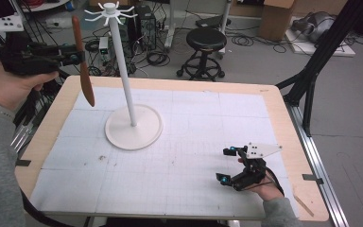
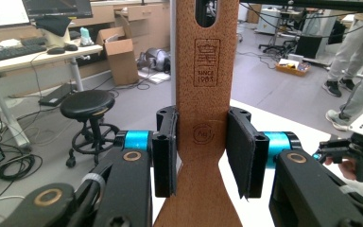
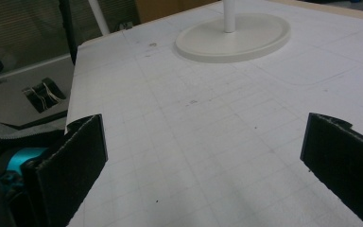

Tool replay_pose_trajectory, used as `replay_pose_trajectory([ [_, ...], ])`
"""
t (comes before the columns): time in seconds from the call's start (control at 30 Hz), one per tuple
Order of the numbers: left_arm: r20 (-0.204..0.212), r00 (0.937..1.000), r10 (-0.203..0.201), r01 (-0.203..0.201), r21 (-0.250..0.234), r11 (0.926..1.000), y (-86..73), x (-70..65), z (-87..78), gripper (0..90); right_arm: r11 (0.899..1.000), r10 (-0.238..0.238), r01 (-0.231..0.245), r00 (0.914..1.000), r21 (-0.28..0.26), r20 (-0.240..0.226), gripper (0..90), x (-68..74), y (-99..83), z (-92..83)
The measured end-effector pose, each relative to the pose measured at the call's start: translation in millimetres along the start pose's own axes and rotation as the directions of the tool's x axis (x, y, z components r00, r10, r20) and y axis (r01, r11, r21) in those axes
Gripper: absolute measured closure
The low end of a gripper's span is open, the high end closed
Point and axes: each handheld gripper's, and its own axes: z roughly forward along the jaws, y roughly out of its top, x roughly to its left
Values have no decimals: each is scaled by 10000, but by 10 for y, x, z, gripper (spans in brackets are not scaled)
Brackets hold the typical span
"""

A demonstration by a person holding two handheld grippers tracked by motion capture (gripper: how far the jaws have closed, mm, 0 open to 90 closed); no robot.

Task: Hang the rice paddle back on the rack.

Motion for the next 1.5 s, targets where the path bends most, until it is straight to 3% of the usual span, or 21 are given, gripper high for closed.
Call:
replay_pose_trajectory([
  [0.2, 18, 9997, -255, 255, -58, 9997, 7, 45, 45, 651, 10000, 13, -13, 10000, -9, 21, 0, 12, -2, -16],
  [0.57, 71, 9993, -365, 367, -211, 9991, 36, 57, 92, 651, 10000, -41, 41, 10000, 31, 36, 0, 18, -2, -5],
  [1.2, 95, 9997, -240, 241, -115, 9996, 19, 38, 244, 651, 9999, -45, 45, 10000, 117, 37, 0, 17, -6, -3],
  [1.5, 78, 9997, -212, 210, 161, 9996, -1, 17, 328, 651, 9999, -44, 43, 10000, 124, 25, 0, 18, -7, -4],
])
